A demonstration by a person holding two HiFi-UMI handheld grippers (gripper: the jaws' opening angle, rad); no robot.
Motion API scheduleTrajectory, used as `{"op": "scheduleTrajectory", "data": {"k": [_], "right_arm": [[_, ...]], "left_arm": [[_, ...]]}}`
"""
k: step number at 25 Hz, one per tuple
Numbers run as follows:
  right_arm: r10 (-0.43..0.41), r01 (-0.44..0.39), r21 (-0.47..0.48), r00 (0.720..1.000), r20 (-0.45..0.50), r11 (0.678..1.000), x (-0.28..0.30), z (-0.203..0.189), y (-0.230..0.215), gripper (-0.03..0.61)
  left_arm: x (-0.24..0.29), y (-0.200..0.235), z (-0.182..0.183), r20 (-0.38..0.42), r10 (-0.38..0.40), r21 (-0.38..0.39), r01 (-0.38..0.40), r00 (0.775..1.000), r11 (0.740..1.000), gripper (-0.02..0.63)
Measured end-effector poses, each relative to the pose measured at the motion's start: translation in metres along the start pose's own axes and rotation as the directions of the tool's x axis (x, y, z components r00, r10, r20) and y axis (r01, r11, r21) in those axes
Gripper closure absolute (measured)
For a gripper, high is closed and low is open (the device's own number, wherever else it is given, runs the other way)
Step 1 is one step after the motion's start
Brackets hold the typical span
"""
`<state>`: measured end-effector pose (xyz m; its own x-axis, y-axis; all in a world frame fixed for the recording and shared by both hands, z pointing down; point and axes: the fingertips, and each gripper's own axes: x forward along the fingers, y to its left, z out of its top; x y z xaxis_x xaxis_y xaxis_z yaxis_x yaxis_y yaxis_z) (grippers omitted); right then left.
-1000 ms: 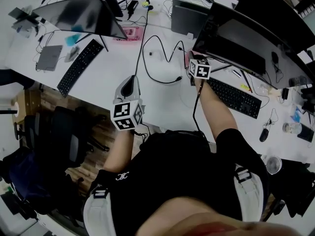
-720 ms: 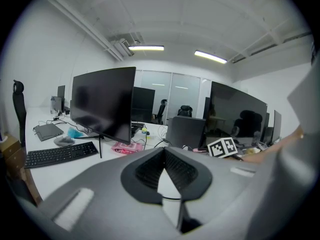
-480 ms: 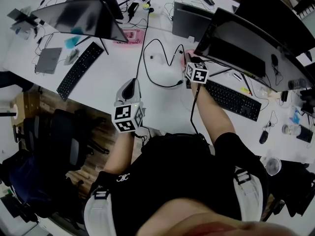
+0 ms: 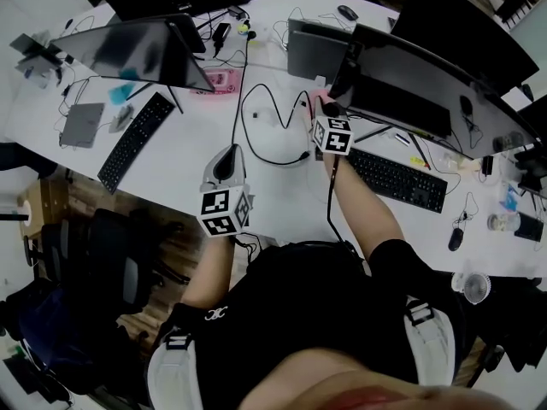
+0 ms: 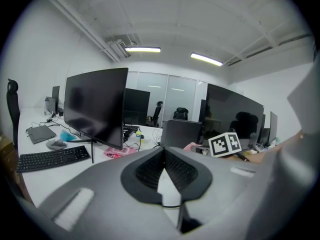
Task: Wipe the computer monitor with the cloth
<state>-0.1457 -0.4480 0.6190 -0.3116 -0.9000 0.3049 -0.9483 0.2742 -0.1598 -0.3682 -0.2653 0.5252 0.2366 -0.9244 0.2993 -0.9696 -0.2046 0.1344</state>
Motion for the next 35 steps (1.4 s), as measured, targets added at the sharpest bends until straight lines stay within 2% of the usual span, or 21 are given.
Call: {"op": "scheduleTrajectory", "data": {"k": [8, 18, 31, 35], "right_arm": [[-0.003, 0.005, -0.03, 0.996, 0.084, 1.0, -0.017, 0.048, 0.009, 0.568], [-0.074, 0.093, -0.11, 0.984, 0.161, 0.99, -0.038, 0.106, 0.018, 0.568], [-0.076, 0.113, -0.133, 0.963, 0.257, 0.985, -0.069, 0.173, 0.029, 0.568], [-0.061, 0.097, -0.125, 0.962, 0.265, 0.987, -0.079, 0.192, 0.03, 0.568]], "left_arm": [[0.002, -0.02, 0.01, 0.028, -0.043, 0.01, 0.043, 0.999, 0.999, 0.563], [0.011, -0.037, 0.031, 0.067, -0.104, 0.029, 0.102, 0.992, 0.994, 0.563], [0.027, -0.053, 0.042, 0.059, -0.165, 0.049, 0.162, 0.985, 0.986, 0.563], [0.03, -0.058, 0.044, 0.066, -0.174, 0.042, 0.171, 0.983, 0.984, 0.563]]}}
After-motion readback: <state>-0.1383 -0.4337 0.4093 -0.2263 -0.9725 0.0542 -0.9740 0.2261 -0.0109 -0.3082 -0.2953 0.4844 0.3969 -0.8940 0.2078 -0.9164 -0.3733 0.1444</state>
